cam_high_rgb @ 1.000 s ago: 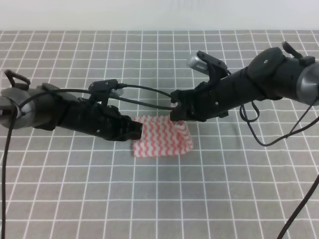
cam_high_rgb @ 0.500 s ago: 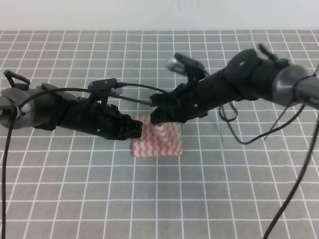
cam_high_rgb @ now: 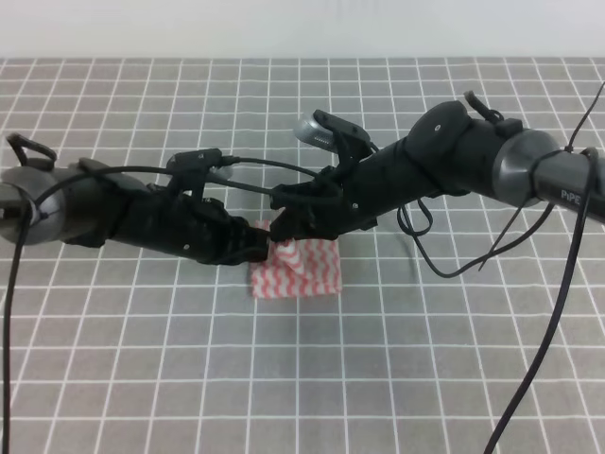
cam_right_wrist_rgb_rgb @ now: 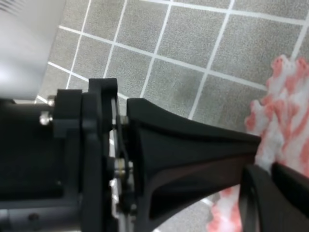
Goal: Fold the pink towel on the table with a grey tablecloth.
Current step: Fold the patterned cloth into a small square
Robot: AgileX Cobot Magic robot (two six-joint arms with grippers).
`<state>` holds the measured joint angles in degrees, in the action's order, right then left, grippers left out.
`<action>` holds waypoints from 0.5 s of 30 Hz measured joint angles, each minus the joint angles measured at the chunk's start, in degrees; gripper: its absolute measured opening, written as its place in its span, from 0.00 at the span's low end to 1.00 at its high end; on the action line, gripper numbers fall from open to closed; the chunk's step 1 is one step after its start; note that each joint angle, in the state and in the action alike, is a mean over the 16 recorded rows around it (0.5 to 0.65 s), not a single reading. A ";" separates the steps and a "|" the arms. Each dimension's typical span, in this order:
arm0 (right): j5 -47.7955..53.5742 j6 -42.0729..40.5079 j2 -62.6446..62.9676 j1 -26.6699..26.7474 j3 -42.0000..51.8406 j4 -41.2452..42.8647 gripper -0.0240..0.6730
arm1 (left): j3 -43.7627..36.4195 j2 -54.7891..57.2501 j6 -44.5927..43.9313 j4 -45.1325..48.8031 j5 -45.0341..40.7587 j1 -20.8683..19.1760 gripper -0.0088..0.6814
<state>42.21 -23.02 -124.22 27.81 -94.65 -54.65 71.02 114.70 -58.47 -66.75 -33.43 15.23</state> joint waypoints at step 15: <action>0.03 0.00 -0.11 0.01 -0.14 0.54 0.02 | 0.00 -3.79 1.00 3.92 1.07 -2.76 0.01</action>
<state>42.24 -23.02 -124.33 27.82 -94.79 -54.11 71.02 110.91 -57.47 -62.83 -32.36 12.47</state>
